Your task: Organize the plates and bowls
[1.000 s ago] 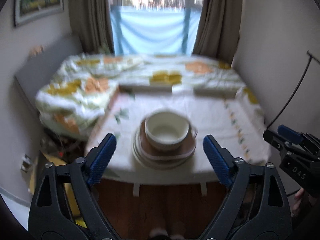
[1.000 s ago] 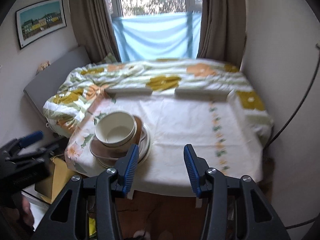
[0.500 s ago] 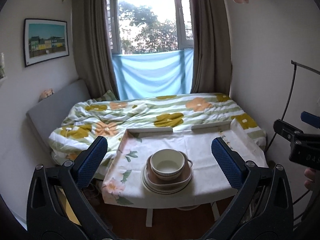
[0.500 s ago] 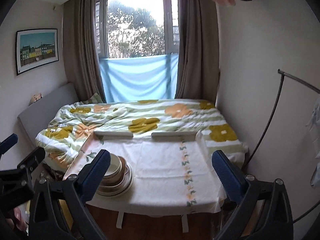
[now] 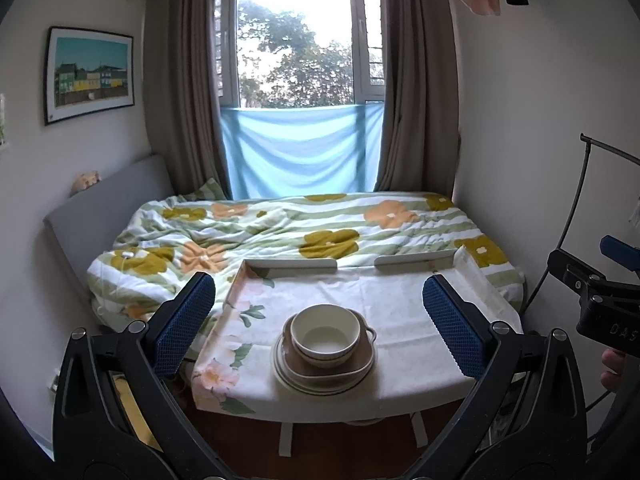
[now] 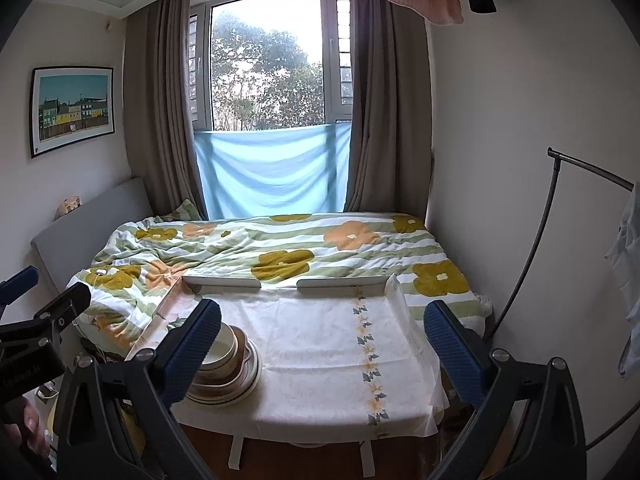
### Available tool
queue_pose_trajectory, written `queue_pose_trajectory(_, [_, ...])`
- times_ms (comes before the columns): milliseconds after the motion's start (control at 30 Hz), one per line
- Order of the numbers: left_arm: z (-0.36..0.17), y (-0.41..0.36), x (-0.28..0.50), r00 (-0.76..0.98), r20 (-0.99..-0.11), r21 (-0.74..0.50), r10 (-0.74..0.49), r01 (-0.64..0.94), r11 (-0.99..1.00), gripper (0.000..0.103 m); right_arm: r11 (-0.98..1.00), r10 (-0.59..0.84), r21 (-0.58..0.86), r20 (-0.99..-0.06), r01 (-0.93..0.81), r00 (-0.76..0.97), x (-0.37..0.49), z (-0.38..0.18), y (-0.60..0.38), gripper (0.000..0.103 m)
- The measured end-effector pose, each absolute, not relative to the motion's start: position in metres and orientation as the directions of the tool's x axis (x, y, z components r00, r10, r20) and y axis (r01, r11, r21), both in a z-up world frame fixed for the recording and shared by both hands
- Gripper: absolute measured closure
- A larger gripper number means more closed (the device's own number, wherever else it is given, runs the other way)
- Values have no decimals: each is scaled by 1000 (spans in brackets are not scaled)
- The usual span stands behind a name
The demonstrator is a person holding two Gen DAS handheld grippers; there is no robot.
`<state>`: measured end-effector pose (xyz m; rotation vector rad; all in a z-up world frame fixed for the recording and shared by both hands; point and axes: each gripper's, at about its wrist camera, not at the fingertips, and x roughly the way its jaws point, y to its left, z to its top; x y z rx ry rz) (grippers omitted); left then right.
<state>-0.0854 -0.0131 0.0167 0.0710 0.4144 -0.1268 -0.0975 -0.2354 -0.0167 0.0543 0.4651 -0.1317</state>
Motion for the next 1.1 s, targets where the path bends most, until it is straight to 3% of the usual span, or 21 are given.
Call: queue_pose_trajectory(1100, [15, -10, -86, 905, -415, 43, -90, 118, 992, 0, 991, -104, 28, -471, 133, 876, -92, -25, -227, 2])
